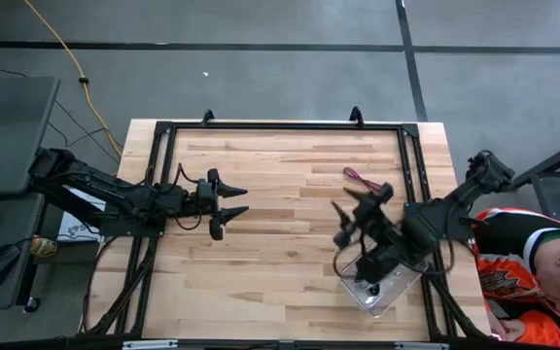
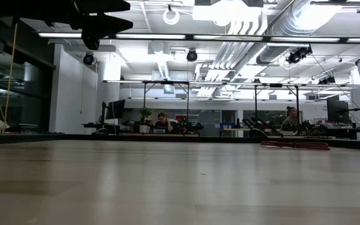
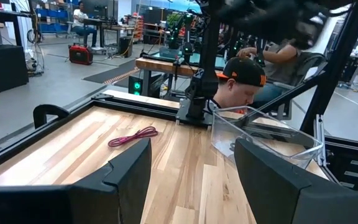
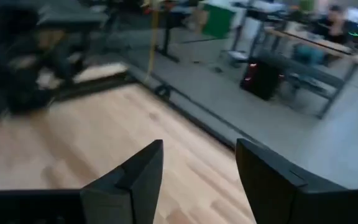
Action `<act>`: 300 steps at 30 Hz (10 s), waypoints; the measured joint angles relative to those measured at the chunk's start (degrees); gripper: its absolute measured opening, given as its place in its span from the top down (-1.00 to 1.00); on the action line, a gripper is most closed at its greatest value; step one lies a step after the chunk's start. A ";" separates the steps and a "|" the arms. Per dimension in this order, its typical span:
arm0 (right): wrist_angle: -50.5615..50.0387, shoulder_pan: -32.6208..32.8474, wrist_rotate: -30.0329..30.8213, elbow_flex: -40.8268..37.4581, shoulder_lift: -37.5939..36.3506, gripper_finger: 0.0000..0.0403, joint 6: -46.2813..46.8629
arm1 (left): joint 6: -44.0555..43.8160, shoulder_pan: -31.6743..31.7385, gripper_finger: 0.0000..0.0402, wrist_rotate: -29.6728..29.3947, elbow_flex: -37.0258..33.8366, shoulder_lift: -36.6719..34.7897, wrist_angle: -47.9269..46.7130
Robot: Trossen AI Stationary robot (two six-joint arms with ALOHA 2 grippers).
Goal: Pick and place USB-C Cables
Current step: Return to Home Position
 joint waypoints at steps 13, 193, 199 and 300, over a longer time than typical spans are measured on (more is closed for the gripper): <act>-3.75 -35.42 -38.55 -0.15 1.80 0.04 -3.18 | 0.00 -0.01 -0.05 0.00 0.00 0.00 0.02; 71.66 -25.81 -67.30 -21.98 -5.44 0.97 -45.48 | -1.05 -0.01 -0.05 -0.07 0.00 0.02 -0.92; 37.29 -13.34 -55.00 -7.84 -9.18 0.98 -37.98 | -1.03 0.01 -0.05 -0.07 0.00 0.02 0.41; 10.98 8.76 -68.34 -30.73 -2.08 0.36 8.43 | -1.07 0.00 -0.05 -0.03 0.00 0.02 0.02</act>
